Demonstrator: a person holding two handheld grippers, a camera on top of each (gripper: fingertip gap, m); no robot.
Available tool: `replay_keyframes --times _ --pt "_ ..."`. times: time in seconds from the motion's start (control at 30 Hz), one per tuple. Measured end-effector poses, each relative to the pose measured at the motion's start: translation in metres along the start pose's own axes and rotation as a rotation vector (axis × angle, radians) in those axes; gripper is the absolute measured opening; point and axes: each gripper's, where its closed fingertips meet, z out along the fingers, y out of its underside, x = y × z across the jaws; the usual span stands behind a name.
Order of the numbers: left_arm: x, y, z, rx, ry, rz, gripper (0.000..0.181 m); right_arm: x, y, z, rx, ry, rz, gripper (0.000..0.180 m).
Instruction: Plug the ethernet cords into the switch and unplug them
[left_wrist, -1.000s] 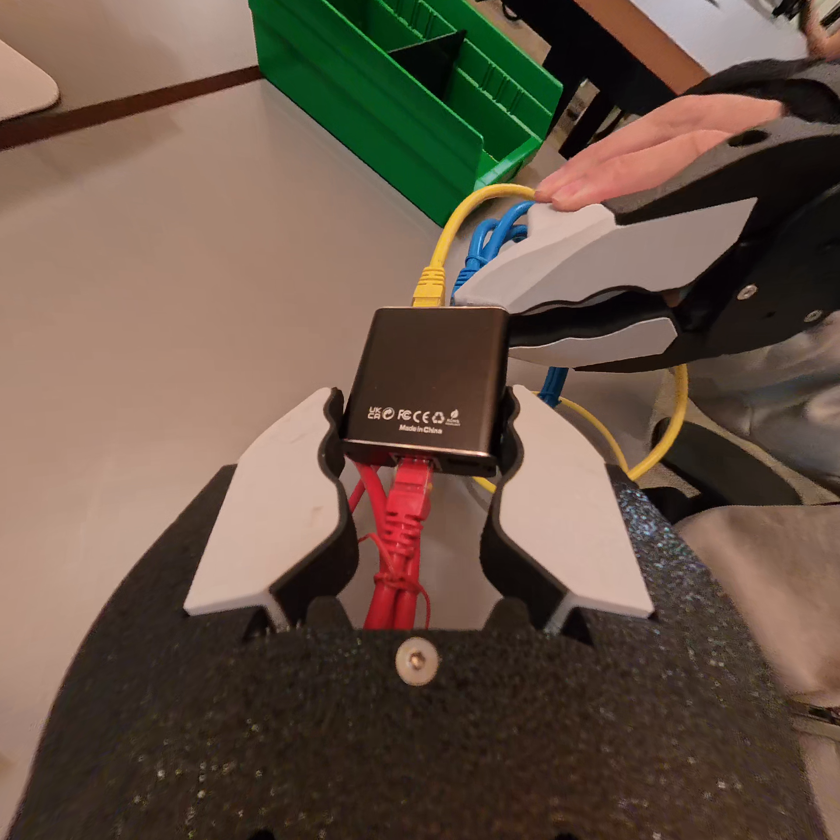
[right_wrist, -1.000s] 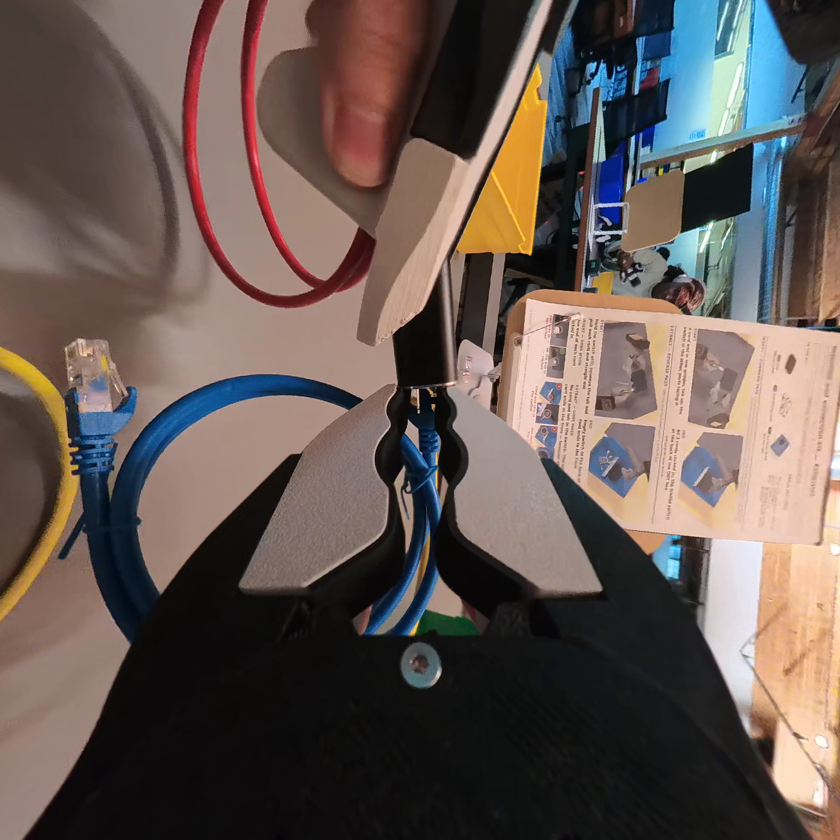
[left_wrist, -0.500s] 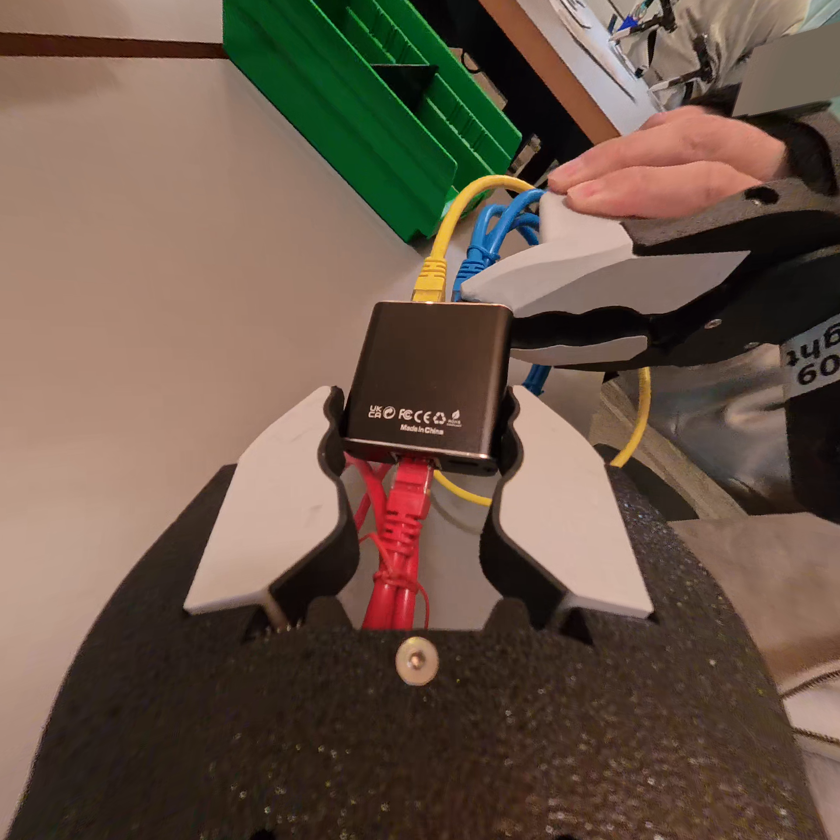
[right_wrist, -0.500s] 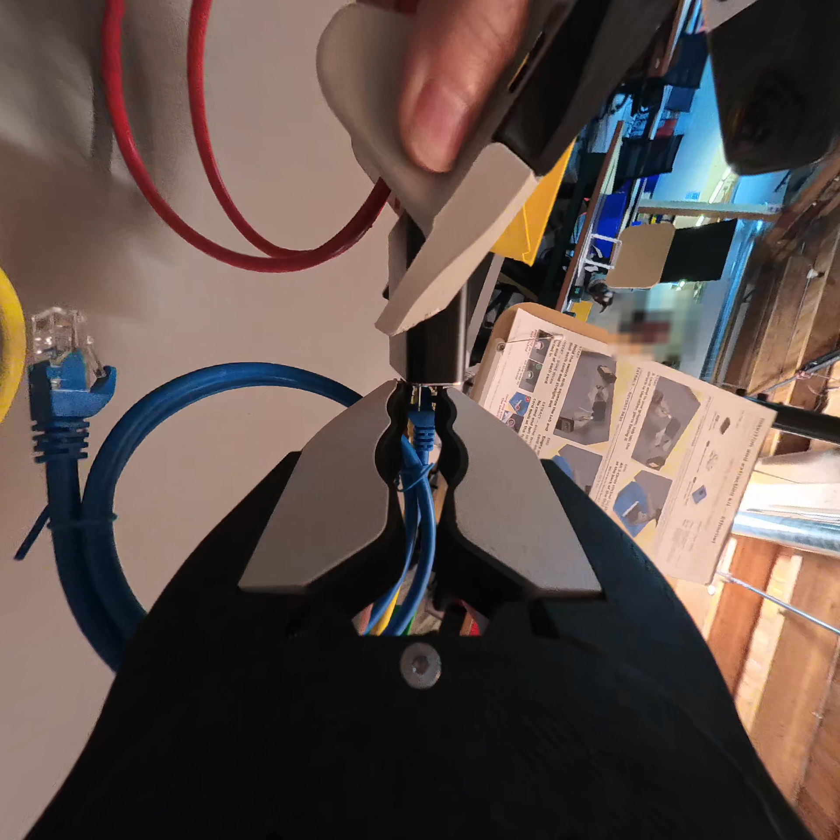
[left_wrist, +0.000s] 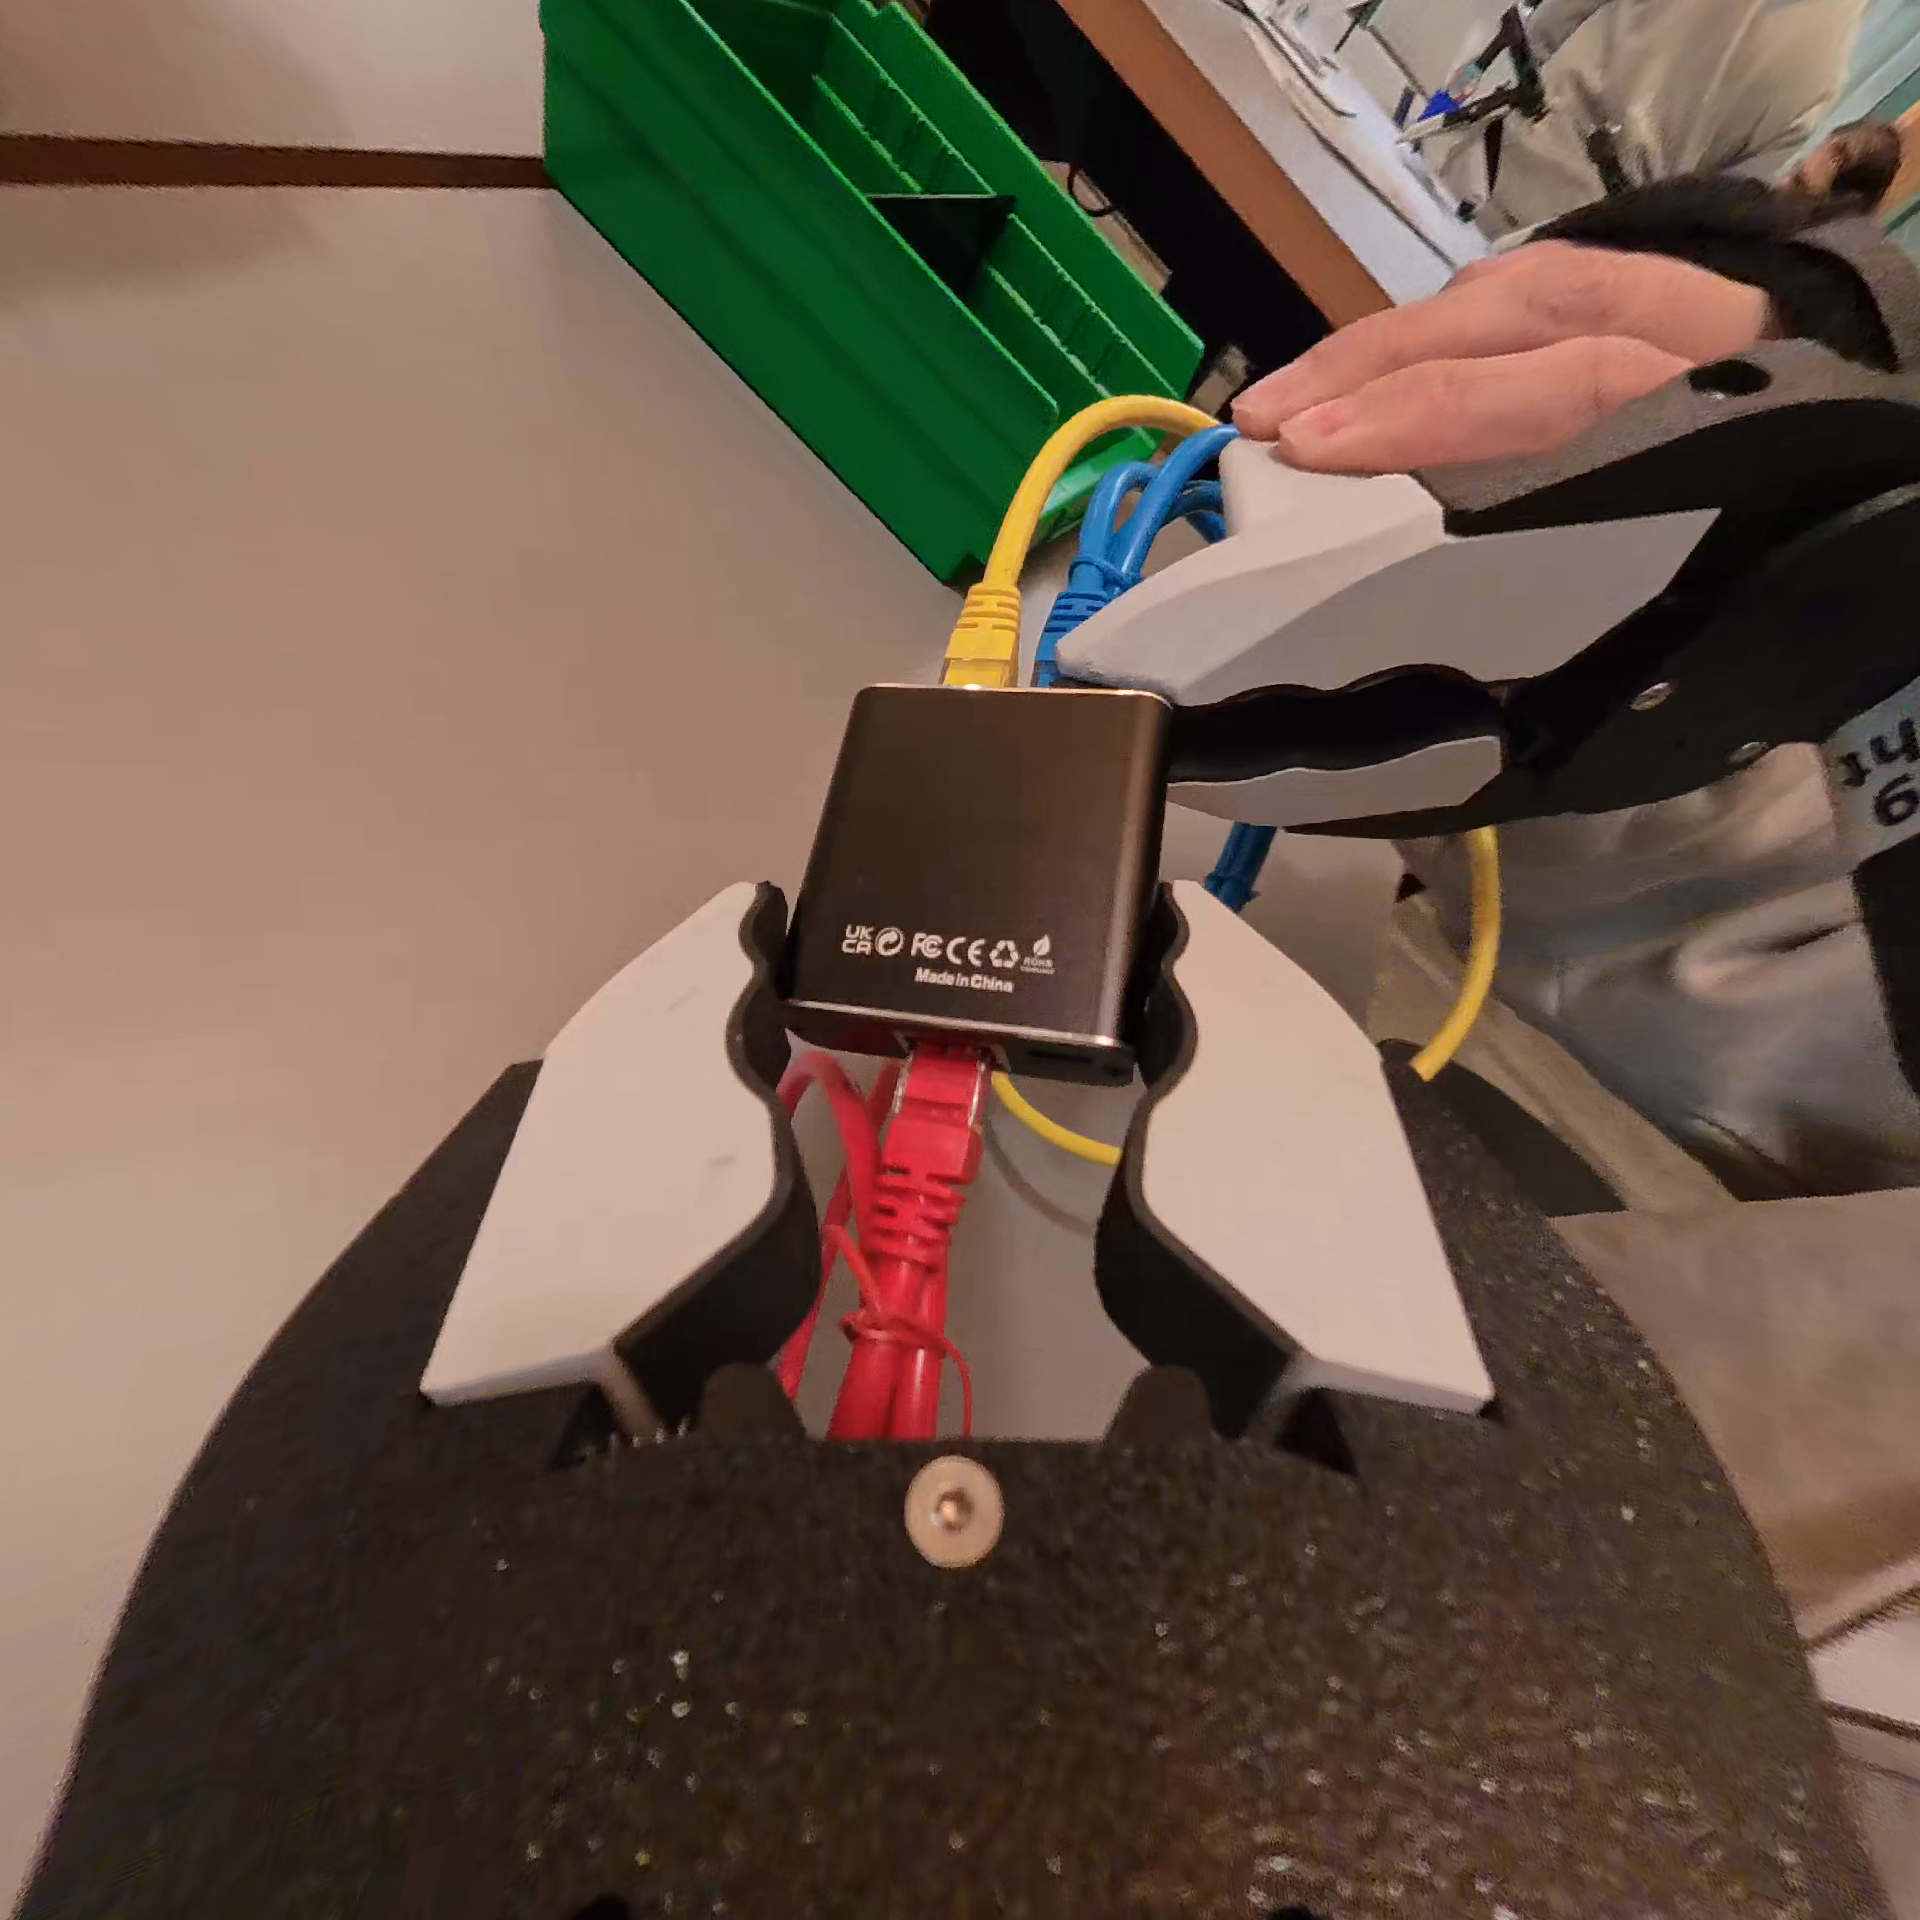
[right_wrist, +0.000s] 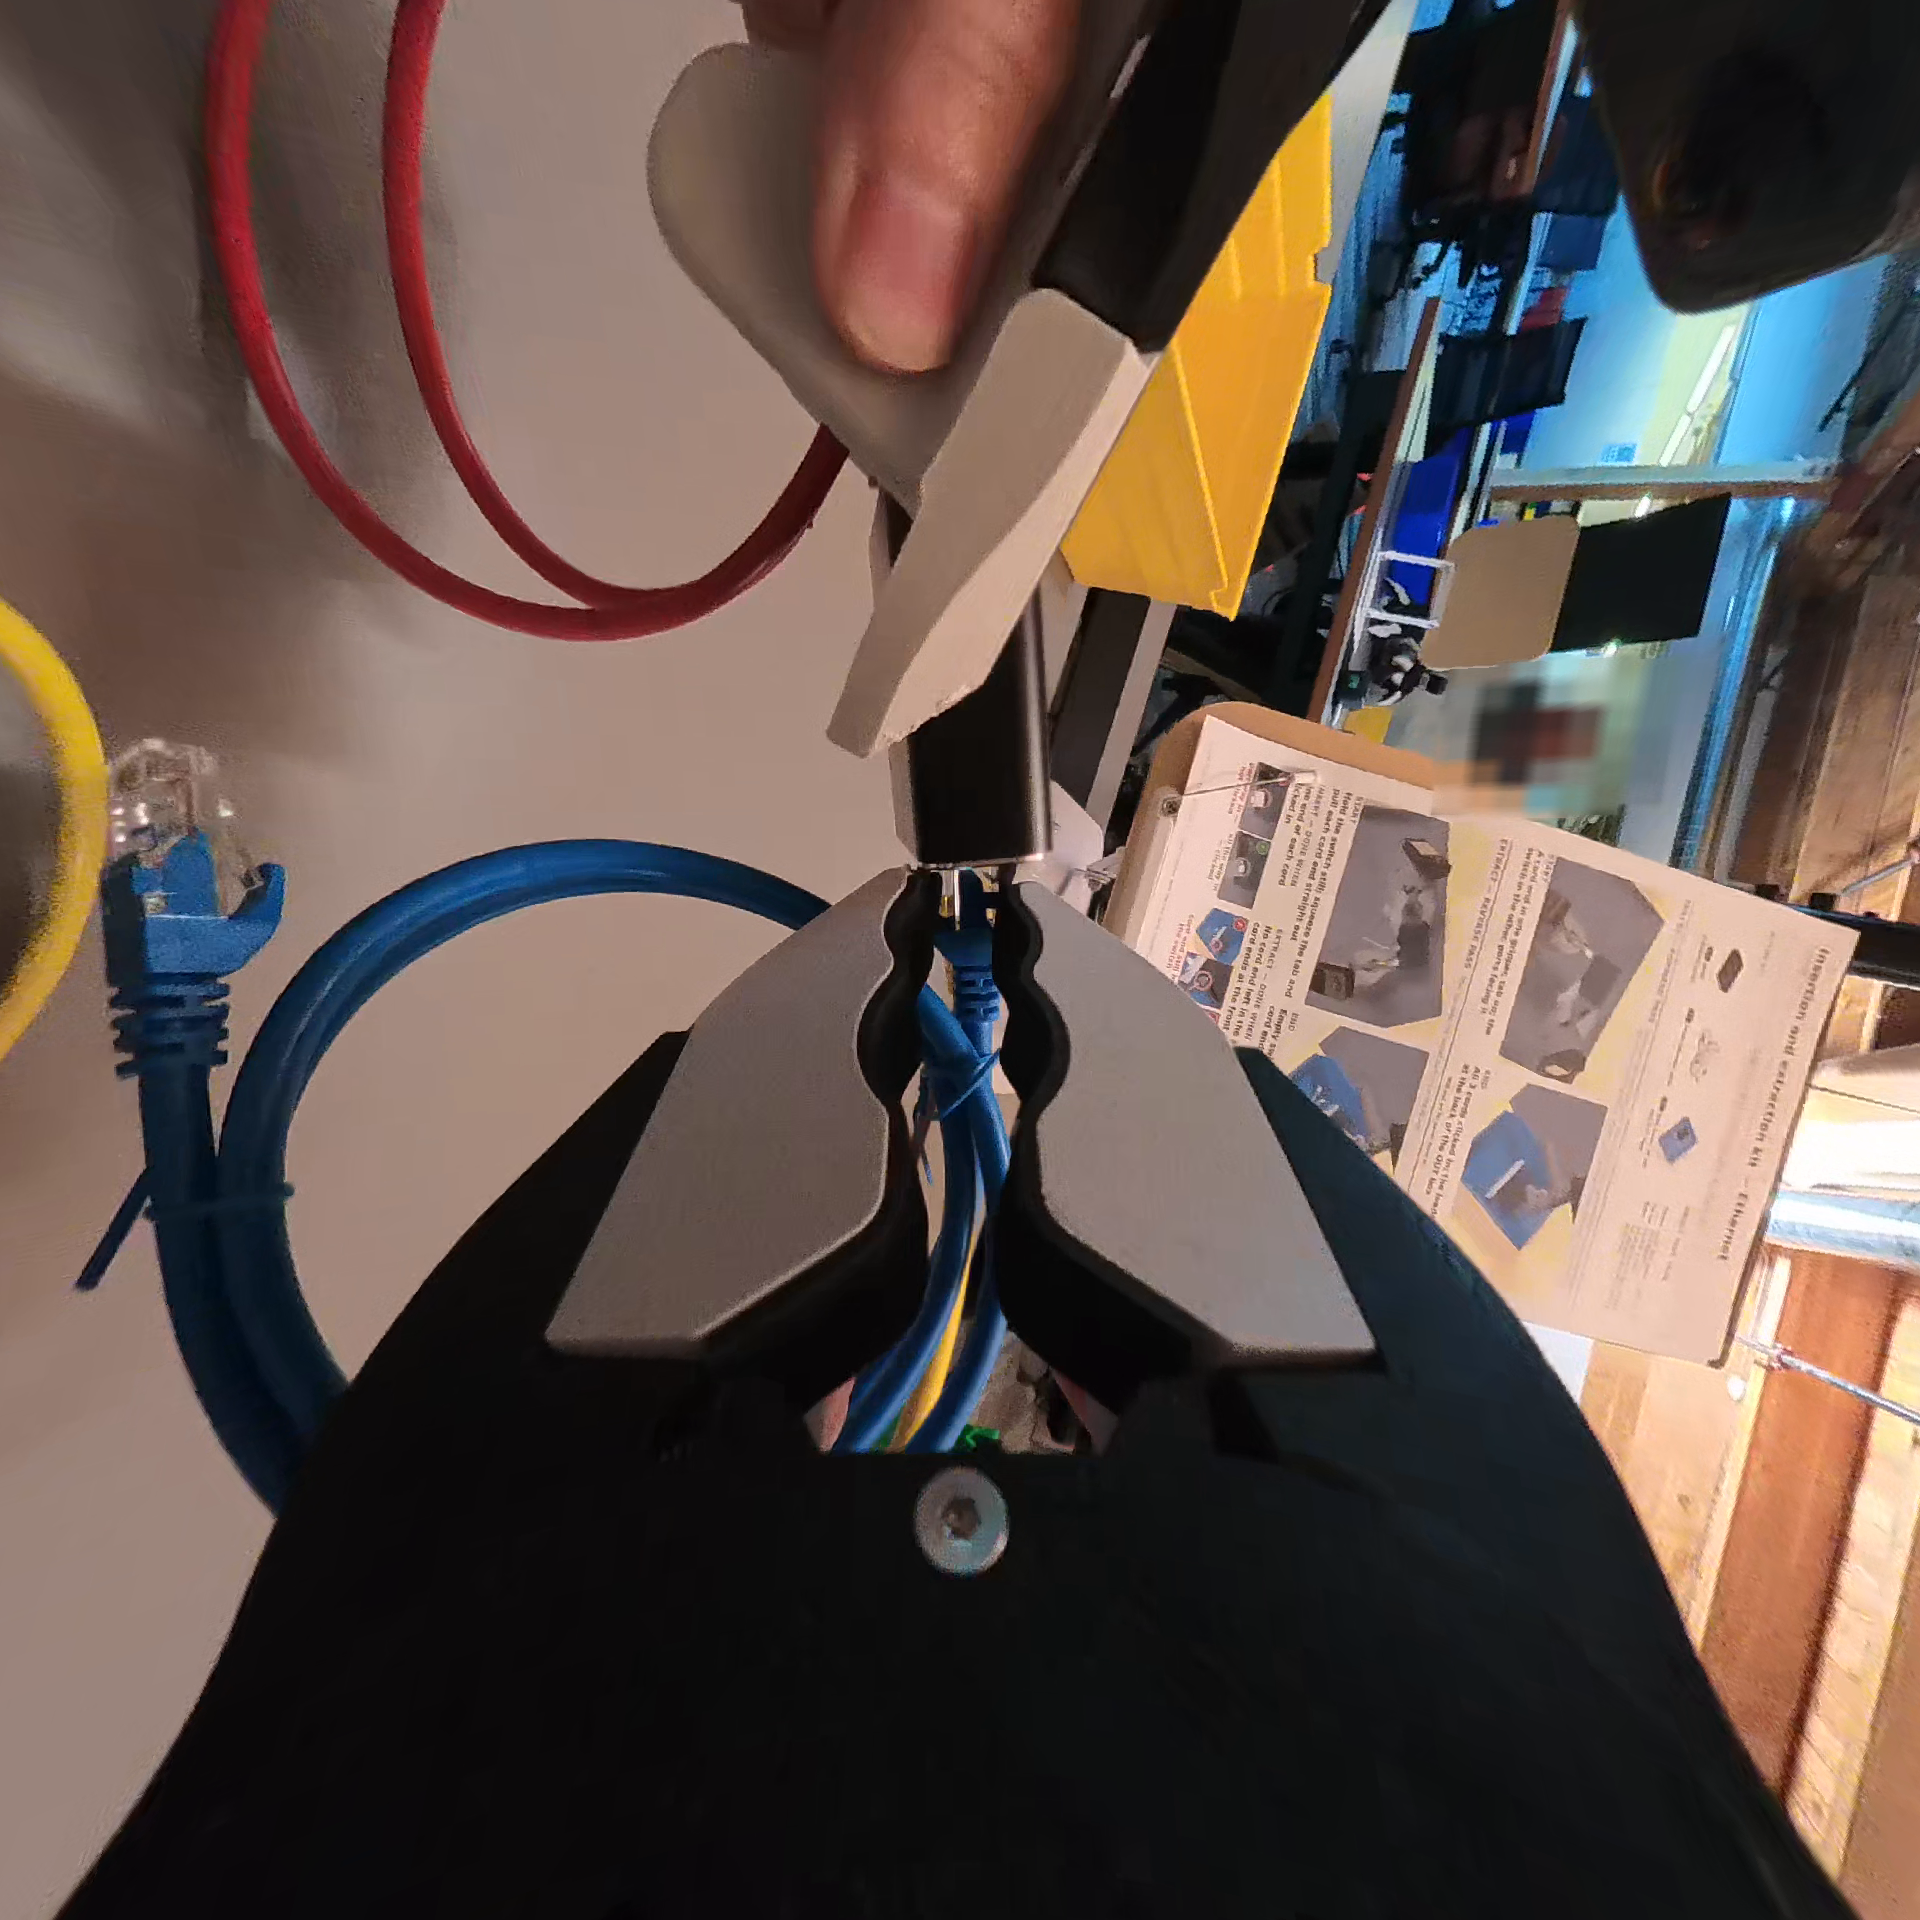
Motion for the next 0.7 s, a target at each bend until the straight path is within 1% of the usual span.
replay_keyframes --times 0.1,0.13,0.23,0.27,0.33,0.5,0.6,0.67,0.7 --pt "-0.0032 -0.0041 -0.0015 -0.010 -0.146 0.153 0.065 0.0012 0.0021 0.0003 0.052 -0.019 0.096 0.013" --pt "-0.0032 -0.0060 -0.0021 -0.017 -0.167 0.178 0.065 0.0020 0.0029 -0.0004 0.062 -0.024 0.123 0.014" --pt "-0.0006 -0.0060 -0.0012 -0.011 -0.084 0.095 0.065 0.0026 0.0025 -0.0019 0.052 -0.005 0.086 0.014" --pt "0.0002 -0.0054 -0.0010 -0.001 -0.046 0.055 0.065 0.0032 0.0021 -0.0023 0.029 0.020 0.029 0.014" --pt "-0.0006 -0.0011 -0.0002 -0.007 -0.013 0.019 0.065 -0.0006 0.0011 -0.0002 0.020 0.006 0.011 0.014" --pt "-0.0041 0.0024 0.0004 -0.044 -0.065 0.038 0.065 -0.0046 0.0022 0.0032 -0.003 0.019 -0.042 0.014" --pt "-0.0017 -0.0001 -0.0007 -0.040 -0.040 0.015 0.065 -0.0017 0.0018 0.0014 0.023 -0.007 0.021 0.014" --pt "-0.0041 -0.0023 -0.0027 -0.054 -0.126 0.112 0.065 -0.0017 0.0022 0.0025 0.046 -0.030 0.102 0.013" --pt "-0.0058 -0.0042 -0.0037 -0.064 -0.170 0.163 0.065 -0.0013 0.0030 0.0031 0.037 -0.015 0.092 0.014"
